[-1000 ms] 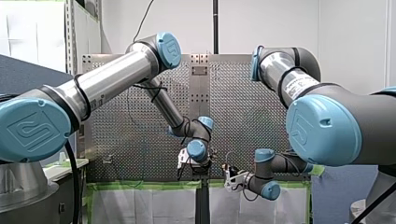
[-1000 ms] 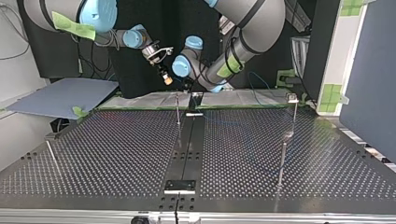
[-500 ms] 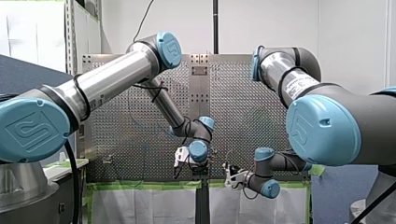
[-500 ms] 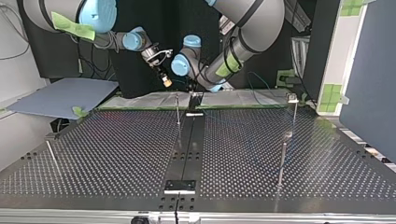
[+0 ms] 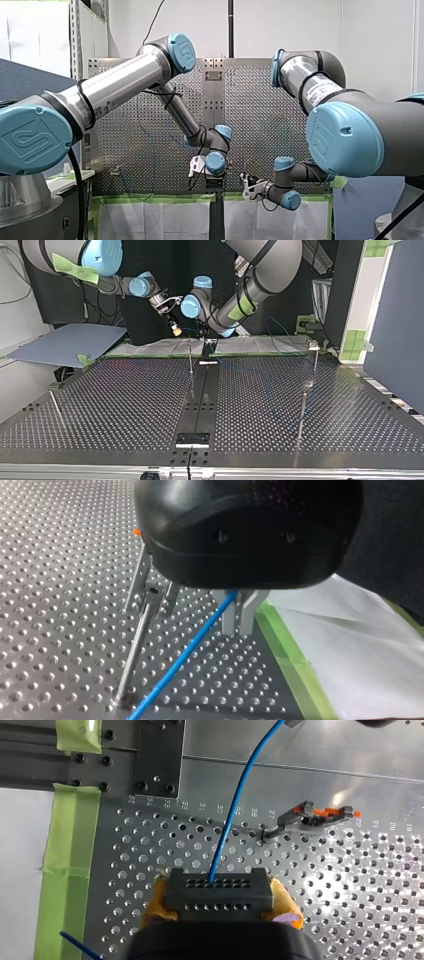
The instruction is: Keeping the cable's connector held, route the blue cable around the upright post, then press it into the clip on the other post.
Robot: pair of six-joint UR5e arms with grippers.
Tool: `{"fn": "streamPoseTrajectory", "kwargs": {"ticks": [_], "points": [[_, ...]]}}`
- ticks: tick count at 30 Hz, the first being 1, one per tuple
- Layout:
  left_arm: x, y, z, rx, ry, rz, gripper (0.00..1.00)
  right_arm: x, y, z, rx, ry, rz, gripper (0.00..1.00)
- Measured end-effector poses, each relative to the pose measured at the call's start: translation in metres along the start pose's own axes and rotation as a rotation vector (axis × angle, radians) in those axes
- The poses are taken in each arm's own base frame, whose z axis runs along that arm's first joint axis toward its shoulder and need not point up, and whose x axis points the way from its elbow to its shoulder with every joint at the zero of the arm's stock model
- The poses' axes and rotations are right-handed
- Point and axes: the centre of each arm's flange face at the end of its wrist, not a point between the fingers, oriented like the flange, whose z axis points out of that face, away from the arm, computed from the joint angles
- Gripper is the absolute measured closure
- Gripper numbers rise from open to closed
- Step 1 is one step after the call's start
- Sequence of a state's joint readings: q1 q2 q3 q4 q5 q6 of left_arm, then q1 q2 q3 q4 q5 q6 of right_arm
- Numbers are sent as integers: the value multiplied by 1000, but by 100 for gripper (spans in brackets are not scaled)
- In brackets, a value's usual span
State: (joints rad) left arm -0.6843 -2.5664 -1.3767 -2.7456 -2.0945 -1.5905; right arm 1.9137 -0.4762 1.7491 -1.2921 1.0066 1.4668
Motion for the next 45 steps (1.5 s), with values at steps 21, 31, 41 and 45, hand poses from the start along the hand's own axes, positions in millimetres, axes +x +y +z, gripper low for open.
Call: {"fn": "streamPoseTrajectory", "kwargs": {"ticks": [21, 31, 41, 45], "points": [[-3, -6, 1, 24, -30, 43, 92, 37, 28, 15, 22, 48, -19, 100], [-3, -6, 1, 36, -26, 26, 92, 40, 33, 20, 20, 58, -9, 100], [-8, -5, 11, 74, -60, -27, 92, 45, 40, 29, 19, 75, -4, 100], [-11, -5, 16, 79, -90, -53, 92, 45, 42, 31, 19, 76, -1, 100]]}}
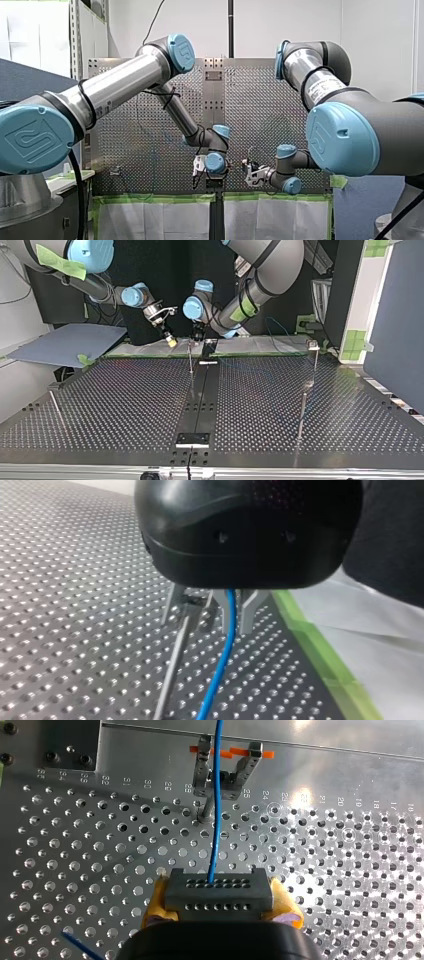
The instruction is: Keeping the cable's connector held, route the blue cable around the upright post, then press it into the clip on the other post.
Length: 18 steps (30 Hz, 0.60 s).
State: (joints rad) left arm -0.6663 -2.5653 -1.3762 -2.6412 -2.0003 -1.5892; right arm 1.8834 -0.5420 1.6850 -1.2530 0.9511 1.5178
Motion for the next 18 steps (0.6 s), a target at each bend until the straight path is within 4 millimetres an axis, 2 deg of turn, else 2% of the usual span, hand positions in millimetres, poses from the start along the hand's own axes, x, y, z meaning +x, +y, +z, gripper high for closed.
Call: {"fn": "streamPoseTrajectory", "kwargs": {"ticks": [18], "points": [[-5, 20, 19, 13, -28, -37, 90, 3, -1, 7, 8, 31, 47, 100]]}}
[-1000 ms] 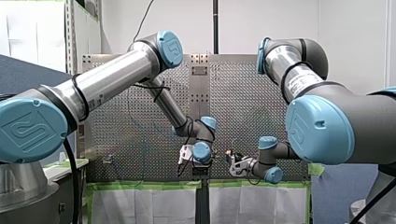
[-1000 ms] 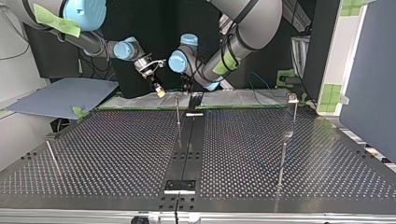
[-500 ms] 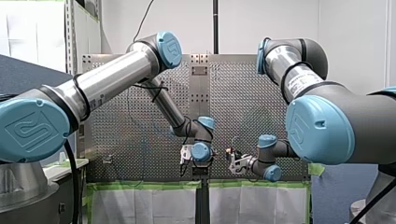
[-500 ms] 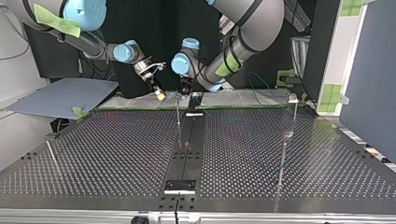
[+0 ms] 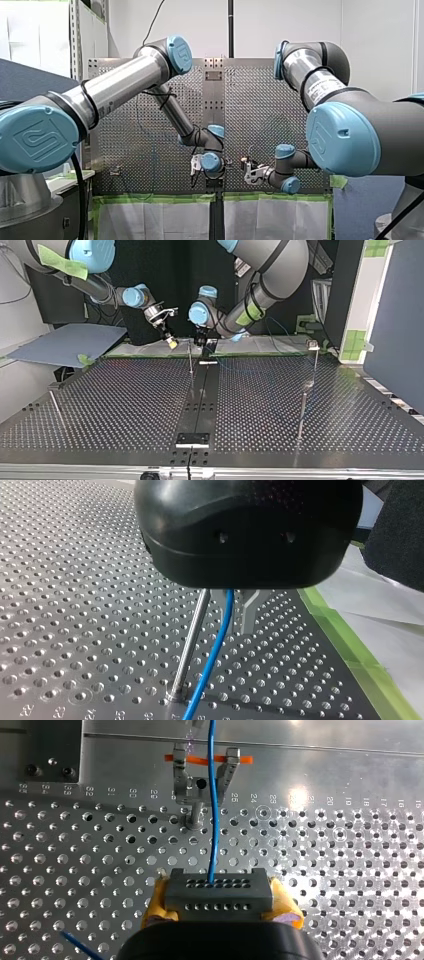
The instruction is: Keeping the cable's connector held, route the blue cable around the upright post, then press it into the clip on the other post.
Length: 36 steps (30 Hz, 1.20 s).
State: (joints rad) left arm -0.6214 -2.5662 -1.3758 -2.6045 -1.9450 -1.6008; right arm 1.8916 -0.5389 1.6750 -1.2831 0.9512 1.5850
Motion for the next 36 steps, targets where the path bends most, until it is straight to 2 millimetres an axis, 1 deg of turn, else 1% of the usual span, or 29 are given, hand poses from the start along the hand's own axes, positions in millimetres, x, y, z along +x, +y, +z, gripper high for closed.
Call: {"fn": "streamPoseTrajectory", "kwargs": {"ticks": [6, 11, 13, 18, 21, 30, 36], "points": [[0, 7, 4, 5, 3, -5, 90, 1, 2, 2, 1, 21, 14, 100], [7, 13, 7, 3, 22, -12, 90, 0, 4, 3, 0, 29, 20, 100], [10, 15, 8, 4, 28, -16, 90, -3, 4, 3, 0, 28, 23, 100], [17, 20, 10, 4, 43, -18, 90, -20, 7, 1, -15, 14, 19, 100], [19, 21, 12, 12, 48, -22, 90, -24, 9, 1, -21, 9, 15, 100], [19, 27, 15, 22, 58, -28, 90, -24, 17, 5, -30, 8, -3, 100], [21, 27, 13, 41, 80, -24, 90, -22, 20, 10, -29, 14, -12, 100]]}}
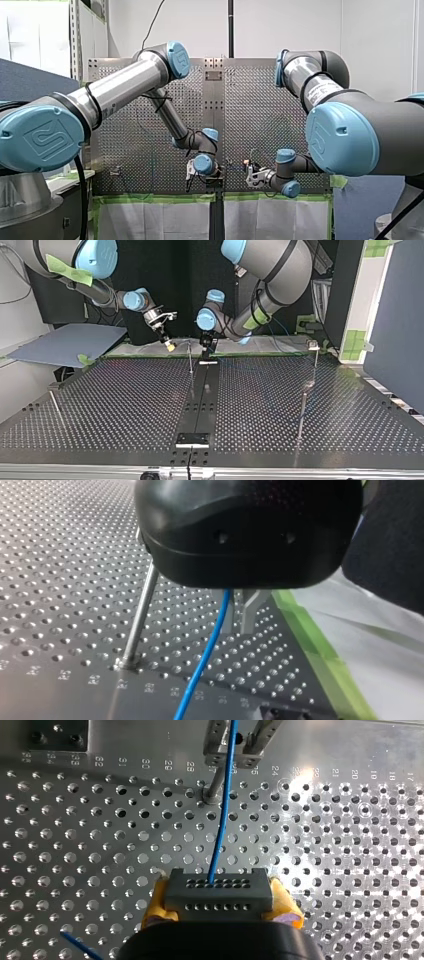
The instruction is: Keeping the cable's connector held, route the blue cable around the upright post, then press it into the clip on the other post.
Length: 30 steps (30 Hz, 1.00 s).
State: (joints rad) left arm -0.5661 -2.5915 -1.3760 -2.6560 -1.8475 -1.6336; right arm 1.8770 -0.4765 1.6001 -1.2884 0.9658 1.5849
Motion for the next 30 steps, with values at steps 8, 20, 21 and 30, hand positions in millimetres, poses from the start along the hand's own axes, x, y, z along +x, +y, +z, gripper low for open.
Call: {"fn": "streamPoseTrajectory", "kwargs": {"ticks": [8, 20, 21, 30], "points": [[3, -2, -3, 41, 38, -23, 92, 4, 9, 9, 0, 11, -11, 100], [2, 4, -1, 11, 32, -76, 92, 8, 25, 14, -13, 12, -14, 100], [2, 5, 0, 11, 30, -81, 92, 8, 26, 14, -14, 12, -15, 100], [-4, 7, 8, 58, 3, -161, 92, 9, 30, 15, -12, 13, -18, 100]]}}
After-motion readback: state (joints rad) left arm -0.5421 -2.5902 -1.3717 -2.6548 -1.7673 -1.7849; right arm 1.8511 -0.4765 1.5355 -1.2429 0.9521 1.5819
